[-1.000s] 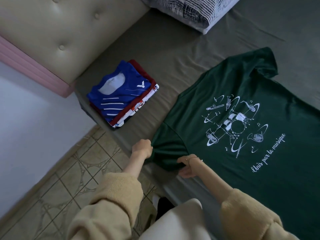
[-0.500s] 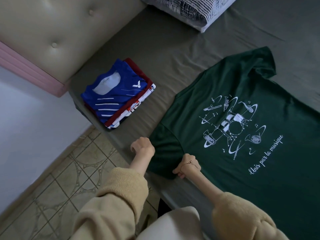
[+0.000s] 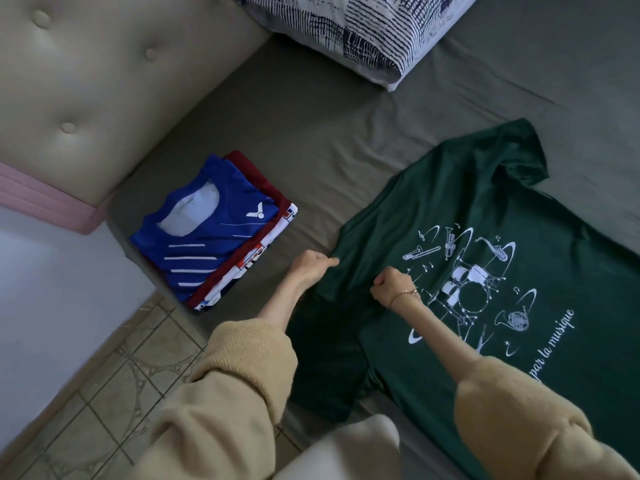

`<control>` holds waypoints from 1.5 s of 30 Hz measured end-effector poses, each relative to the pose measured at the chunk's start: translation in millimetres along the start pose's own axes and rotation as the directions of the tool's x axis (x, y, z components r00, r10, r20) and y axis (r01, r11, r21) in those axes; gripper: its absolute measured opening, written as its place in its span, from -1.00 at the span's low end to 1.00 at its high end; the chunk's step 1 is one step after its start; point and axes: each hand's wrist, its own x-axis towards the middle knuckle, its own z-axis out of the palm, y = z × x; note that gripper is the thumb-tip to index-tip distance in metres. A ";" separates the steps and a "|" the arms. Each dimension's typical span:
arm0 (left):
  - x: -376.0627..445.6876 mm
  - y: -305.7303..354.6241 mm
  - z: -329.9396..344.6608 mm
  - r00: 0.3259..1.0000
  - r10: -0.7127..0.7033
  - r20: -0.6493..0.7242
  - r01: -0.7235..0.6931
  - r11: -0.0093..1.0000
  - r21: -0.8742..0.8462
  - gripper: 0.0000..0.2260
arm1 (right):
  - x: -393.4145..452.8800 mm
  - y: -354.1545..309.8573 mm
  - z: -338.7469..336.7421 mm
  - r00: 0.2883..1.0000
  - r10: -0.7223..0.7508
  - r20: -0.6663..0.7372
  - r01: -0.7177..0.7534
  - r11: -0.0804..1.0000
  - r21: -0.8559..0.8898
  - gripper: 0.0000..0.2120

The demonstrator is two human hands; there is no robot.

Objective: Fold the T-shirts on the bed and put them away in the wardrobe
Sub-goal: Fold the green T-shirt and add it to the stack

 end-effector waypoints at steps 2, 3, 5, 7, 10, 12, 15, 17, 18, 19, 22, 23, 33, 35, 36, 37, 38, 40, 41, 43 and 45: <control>7.3 -2.2 -6.8 0.999 -0.027 -0.035 0.031 0.992 0.118 -0.82 | 12.6 -7.2 -1.1 1.000 -0.018 -0.011 0.018 0.998 0.059 -0.82; 9.1 -3.4 -9.1 0.997 -0.043 -0.066 0.055 0.979 0.196 -0.80 | 16.0 -10.7 -1.1 0.999 -0.040 -0.011 0.041 0.998 0.057 -0.88; 11.5 -0.9 -11.6 0.993 -0.044 -0.110 0.076 0.949 0.306 -0.73 | 21.8 -17.5 -2.2 0.996 -0.090 -0.013 0.090 0.994 0.062 -0.82; 17.9 10.5 -10.7 0.988 -0.018 -0.154 0.070 0.939 0.338 -0.61 | 27.4 -25.5 -11.3 0.992 -0.119 -0.034 0.121 0.991 0.052 -0.81; 27.2 34.4 -5.5 0.978 0.059 -0.202 0.012 0.942 0.334 -0.59 | 39.9 -28.0 -28.1 0.985 -0.141 -0.096 0.141 0.990 -0.003 -0.85; 41.8 58.4 -2.5 0.964 0.148 -0.220 -0.064 0.936 0.347 -0.63 | 56.1 -25.6 -48.7 0.977 -0.122 -0.177 0.123 0.992 -0.003 -0.80; 61.9 90.1 2.4 0.953 0.246 -0.179 -0.169 0.917 0.360 -0.69 | 78.7 -20.9 -82.9 0.957 -0.120 -0.265 0.131 0.991 0.024 -0.80; 81.3 117.6 8.0 0.944 0.307 -0.123 -0.248 0.903 0.350 -0.71 | 99.6 -18.6 -111.9 0.941 -0.129 -0.313 0.143 0.989 0.023 -0.79; 89.1 129.0 11.1 0.937 0.335 -0.094 -0.286 0.896 0.339 -0.72 | 107.8 -16.8 -124.1 0.934 -0.135 -0.331 0.148 0.989 0.012 -0.78; 98.5 142.4 14.7 0.929 0.364 -0.067 -0.326 0.889 0.321 -0.73 | 116.7 -15.3 -137.8 0.925 -0.135 -0.354 0.148 0.989 0.008 -0.78; 120.6 179.1 26.7 0.904 0.427 0.011 -0.412 0.865 0.287 -0.73 | 140.2 -7.5 -171.8 0.897 -0.111 -0.427 0.123 0.992 -0.001 -0.76; 126.7 189.1 30.9 0.898 0.439 0.037 -0.430 0.856 0.287 -0.72 | 146.0 -3.9 -181.0 0.890 -0.093 -0.445 0.101 0.995 -0.006 -0.74; 181.2 247.4 51.1 0.875 0.435 0.211 -0.484 0.772 0.412 -0.80 | 198.8 48.9 -270.0 0.777 0.244 -0.581 -0.184 0.970 0.161 -0.45; 187.4 250.1 49.8 0.873 0.430 0.231 -0.488 0.787 0.378 -0.80 | 208.2 56.5 -278.2 0.779 0.225 -0.586 -0.213 0.973 0.091 -0.45; 189.3 251.0 49.0 0.875 0.421 0.239 -0.483 0.792 0.372 -0.79 | 211.2 58.4 -280.3 0.784 0.199 -0.588 -0.212 0.976 0.048 -0.49; 191.8 252.4 49.6 0.879 0.409 0.247 -0.475 0.801 0.365 -0.78 | 215.1 60.3 -282.2 0.791 0.169 -0.588 -0.197 0.980 0.017 -0.55; 192.3 252.8 48.7 0.881 0.397 0.257 -0.468 0.809 0.355 -0.77 | 218.5 60.2 -283.8 0.799 0.126 -0.589 -0.162 0.987 -0.009 -0.60; 195.4 253.2 49.6 0.884 0.372 0.283 -0.455 0.823 0.340 -0.74 | 225.5 58.7 -286.6 0.808 0.044 -0.588 -0.050 0.999 0.006 -0.68; 196.1 252.7 50.0 0.890 0.351 0.291 -0.439 0.834 0.334 -0.72 | 227.5 56.3 -287.7 0.812 0.019 -0.584 -0.001 1.000 0.031 -0.69; 198.0 254.0 49.2 0.896 0.320 0.309 -0.411 0.862 0.297 -0.73 | 230.9 51.0 -290.9 0.834 0.009 -0.551 0.042 0.996 0.081 -0.63; 203.7 255.7 48.2 0.887 0.285 0.362 -0.383 0.893 0.236 -0.72 | 237.7 46.8 -296.5 0.861 0.044 -0.506 0.033 0.989 0.142 -0.53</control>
